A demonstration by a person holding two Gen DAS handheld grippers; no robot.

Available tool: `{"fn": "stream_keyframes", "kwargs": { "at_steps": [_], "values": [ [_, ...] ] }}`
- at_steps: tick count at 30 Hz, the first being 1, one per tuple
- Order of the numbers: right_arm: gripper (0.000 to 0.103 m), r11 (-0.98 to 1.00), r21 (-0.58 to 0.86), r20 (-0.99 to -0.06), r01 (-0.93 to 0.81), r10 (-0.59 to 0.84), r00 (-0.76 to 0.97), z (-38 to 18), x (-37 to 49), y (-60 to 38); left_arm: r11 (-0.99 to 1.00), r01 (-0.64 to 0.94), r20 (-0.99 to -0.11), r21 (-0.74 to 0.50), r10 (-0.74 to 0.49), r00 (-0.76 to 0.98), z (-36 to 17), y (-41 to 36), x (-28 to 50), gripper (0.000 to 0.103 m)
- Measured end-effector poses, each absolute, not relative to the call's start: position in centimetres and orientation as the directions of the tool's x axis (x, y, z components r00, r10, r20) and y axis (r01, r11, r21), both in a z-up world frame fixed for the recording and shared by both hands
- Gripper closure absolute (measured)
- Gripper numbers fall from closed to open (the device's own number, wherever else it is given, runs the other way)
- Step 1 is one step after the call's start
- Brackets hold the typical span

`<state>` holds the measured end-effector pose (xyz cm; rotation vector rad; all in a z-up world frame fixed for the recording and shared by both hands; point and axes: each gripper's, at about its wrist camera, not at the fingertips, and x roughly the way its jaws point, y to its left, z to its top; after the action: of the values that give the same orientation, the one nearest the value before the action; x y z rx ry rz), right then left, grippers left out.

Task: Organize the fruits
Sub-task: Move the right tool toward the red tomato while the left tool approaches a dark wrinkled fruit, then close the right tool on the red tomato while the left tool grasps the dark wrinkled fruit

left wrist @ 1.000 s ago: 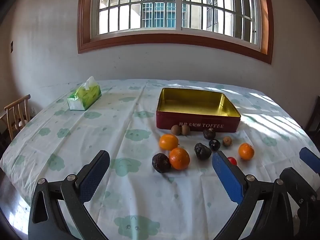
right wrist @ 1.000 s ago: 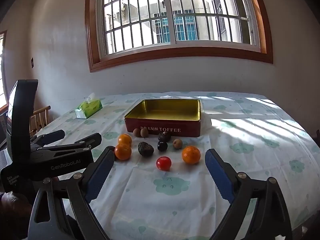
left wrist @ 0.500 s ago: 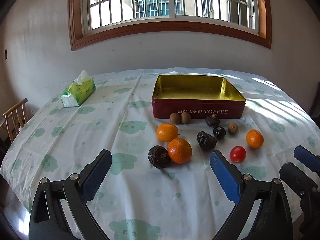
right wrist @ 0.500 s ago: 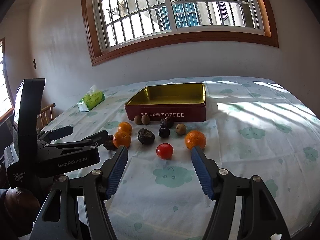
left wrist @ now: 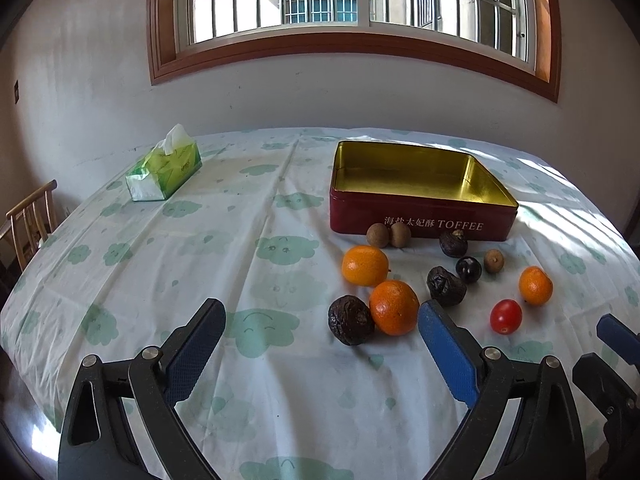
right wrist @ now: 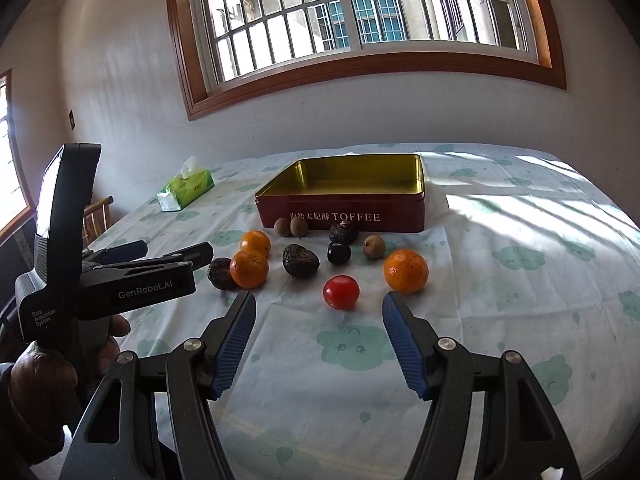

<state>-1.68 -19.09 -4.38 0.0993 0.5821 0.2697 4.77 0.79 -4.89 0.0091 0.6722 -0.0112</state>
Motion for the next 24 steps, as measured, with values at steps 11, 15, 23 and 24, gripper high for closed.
{"fn": "stream_keyframes", "kwargs": {
  "at_steps": [11, 15, 23, 24],
  "values": [
    [0.045, 0.944, 0.201, -0.562, -0.262, 0.330, 0.759, -5.4, 0.0, -18.8, 0.997, 0.068, -0.659, -0.027, -0.069, 0.749, -5.8, 1.6, 6.1, 0.021],
    [0.055, 0.938, 0.226, -0.593, -0.264, 0.347, 0.726, -6.3, 1.3, -19.0, 0.995, 0.085, -0.663, -0.054, -0.099, 0.742, -6.1, 1.9, 6.8, 0.021],
    [0.059, 0.932, 0.262, -0.654, -0.252, 0.363, 0.664, -7.9, 4.2, -19.2, 0.982, 0.186, -0.671, -0.029, -0.157, 0.725, -6.2, 1.6, 8.5, 0.021],
    [0.059, 0.937, 0.249, -0.660, -0.246, 0.350, 0.664, -8.0, 4.5, -19.1, 0.979, 0.202, -0.671, -0.032, -0.171, 0.721, -6.2, 1.7, 8.5, 0.021]
  ]
}}
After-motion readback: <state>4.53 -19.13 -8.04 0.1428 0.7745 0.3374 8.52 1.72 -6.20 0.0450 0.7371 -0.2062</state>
